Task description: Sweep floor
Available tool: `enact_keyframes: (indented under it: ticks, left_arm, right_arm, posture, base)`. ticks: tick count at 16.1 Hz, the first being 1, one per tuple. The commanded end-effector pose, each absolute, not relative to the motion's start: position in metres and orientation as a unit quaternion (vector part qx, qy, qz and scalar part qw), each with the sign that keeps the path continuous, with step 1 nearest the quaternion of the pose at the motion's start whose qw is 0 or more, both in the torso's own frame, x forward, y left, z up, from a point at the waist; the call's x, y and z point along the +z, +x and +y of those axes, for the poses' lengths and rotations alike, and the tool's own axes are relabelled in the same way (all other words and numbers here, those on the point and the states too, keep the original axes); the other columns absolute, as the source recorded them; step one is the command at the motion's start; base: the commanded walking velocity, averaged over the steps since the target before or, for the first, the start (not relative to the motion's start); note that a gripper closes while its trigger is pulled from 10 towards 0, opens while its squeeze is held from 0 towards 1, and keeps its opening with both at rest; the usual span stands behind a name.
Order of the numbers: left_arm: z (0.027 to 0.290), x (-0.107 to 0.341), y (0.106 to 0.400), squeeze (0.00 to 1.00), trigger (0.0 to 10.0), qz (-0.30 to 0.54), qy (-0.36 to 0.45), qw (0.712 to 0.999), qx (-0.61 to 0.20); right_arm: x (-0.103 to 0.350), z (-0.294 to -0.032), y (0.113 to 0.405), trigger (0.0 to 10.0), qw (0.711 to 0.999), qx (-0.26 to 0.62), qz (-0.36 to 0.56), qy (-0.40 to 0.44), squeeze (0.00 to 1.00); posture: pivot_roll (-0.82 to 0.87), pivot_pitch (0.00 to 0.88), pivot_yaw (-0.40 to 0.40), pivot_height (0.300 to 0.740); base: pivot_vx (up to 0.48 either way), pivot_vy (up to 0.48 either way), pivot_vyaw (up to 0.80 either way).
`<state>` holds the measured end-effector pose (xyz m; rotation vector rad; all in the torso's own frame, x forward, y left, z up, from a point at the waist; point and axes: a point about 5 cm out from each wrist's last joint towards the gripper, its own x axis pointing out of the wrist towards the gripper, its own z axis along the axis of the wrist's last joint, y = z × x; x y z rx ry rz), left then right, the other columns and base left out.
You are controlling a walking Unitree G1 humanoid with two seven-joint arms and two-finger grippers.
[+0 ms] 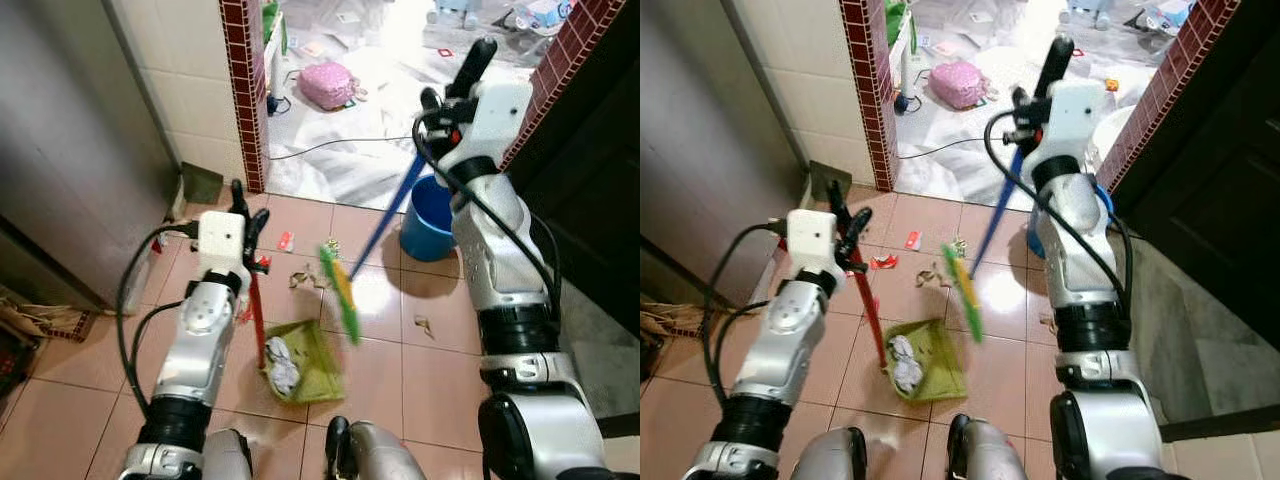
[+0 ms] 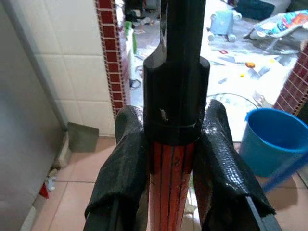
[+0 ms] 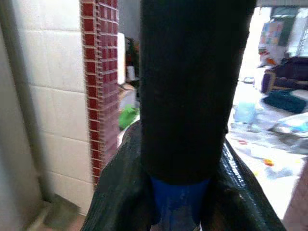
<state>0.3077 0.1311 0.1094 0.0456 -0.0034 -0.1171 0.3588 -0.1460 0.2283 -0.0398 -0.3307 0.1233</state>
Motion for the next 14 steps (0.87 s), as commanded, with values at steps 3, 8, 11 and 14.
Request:
enact_keyframes:
  ticks: [3,8,11,14]
  left_arm:
    - [0.14,0.135,0.305,0.0,10.0,-0.054,0.011,0.997,-0.054]
    - [0.143,0.148,0.298,0.0,10.0,-0.075,-0.015,0.995,-0.068]
    - [0.148,0.158,0.301,0.0,10.0,-0.085,-0.019,0.994,-0.069]
    - [0.15,0.17,0.303,0.0,10.0,-0.1,-0.027,0.992,-0.066]
  right_arm:
    - [0.213,-0.159,0.353,10.0,0.984,0.007,-0.16,-0.083,0.0]
    - [0.18,-0.165,0.343,10.0,0.985,-0.03,-0.123,-0.117,0.0]
    - [0.177,-0.172,0.342,10.0,0.983,-0.047,-0.119,-0.128,0.0]
    - [0.17,-0.184,0.341,10.0,0.981,-0.075,-0.103,-0.143,0.0]
  posture:
    - [-0.03,0.143,-0.04,0.74]
    - [-0.02,0.126,-0.038,0.74]
    - [-0.02,0.121,-0.035,0.74]
    - [-0.03,0.116,-0.033,0.74]
  base:
    - [0.0,0.0,0.0]
    - [0.103,0.0,-0.76]
    - [0.287,0.0,-0.8]
    - [0.287,0.0,-0.74]
